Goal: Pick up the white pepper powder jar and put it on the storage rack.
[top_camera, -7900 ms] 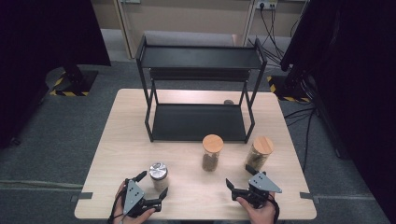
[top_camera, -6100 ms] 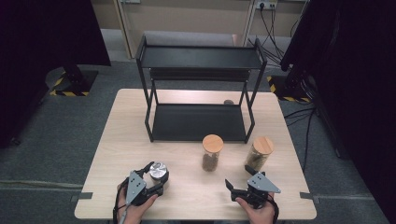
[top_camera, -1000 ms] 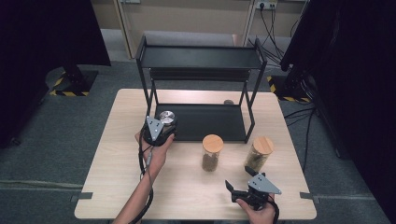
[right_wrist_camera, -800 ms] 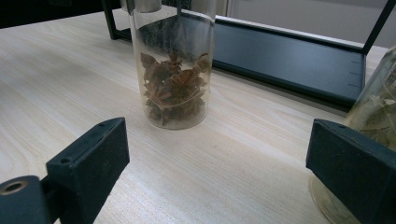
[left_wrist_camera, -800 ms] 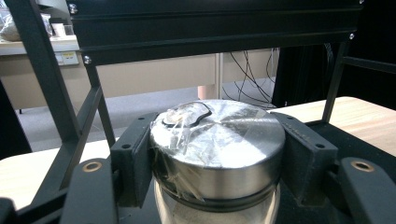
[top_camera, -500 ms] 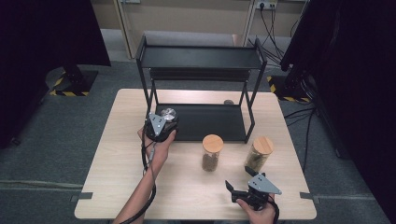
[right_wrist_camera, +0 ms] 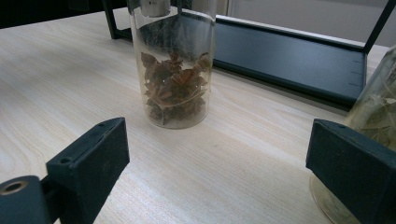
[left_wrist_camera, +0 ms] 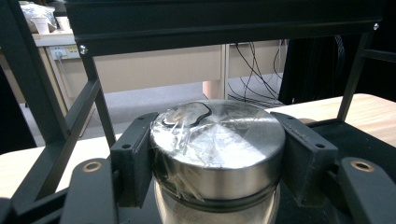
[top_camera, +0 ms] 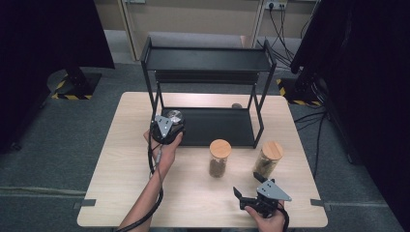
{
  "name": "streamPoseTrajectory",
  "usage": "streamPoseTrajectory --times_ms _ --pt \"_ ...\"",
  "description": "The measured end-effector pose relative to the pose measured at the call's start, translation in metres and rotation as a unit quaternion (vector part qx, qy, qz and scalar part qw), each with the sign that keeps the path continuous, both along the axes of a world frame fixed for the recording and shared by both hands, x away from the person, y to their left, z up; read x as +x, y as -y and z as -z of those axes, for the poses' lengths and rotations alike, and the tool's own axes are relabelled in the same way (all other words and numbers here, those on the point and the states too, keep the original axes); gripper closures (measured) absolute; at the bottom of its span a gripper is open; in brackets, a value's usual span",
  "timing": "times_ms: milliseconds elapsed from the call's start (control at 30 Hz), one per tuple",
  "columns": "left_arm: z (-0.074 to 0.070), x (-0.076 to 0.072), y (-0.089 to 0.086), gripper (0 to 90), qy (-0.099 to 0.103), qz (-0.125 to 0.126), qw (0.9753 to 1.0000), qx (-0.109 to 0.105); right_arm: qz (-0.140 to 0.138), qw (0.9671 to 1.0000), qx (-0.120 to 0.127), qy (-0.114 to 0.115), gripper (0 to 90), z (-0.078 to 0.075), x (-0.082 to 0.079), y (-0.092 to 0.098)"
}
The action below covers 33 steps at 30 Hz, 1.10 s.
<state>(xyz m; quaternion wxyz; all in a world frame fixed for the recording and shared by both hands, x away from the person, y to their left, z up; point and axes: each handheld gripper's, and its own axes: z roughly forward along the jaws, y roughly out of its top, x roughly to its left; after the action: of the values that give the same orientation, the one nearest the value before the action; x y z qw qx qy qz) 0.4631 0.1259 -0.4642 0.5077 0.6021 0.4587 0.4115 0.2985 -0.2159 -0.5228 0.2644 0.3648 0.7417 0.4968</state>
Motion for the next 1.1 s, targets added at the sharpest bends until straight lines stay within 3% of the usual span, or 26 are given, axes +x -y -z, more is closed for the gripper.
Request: streamPoseTrajectory --times_ms 733,933,1100 --pt "-0.006 0.027 0.007 34.9 -0.007 -0.013 0.9999 0.003 -0.002 1.0000 0.003 0.000 6.0 0.000 0.000 0.000" --pt "-0.003 0.032 0.008 34.9 -0.013 -0.014 0.9997 0.012 -0.003 1.0000 0.003 -0.001 6.0 0.000 0.000 0.001" --pt "0.000 0.039 0.008 34.9 -0.018 -0.020 0.9996 0.007 -0.003 1.0000 0.004 -0.002 6.0 0.000 0.000 0.001"
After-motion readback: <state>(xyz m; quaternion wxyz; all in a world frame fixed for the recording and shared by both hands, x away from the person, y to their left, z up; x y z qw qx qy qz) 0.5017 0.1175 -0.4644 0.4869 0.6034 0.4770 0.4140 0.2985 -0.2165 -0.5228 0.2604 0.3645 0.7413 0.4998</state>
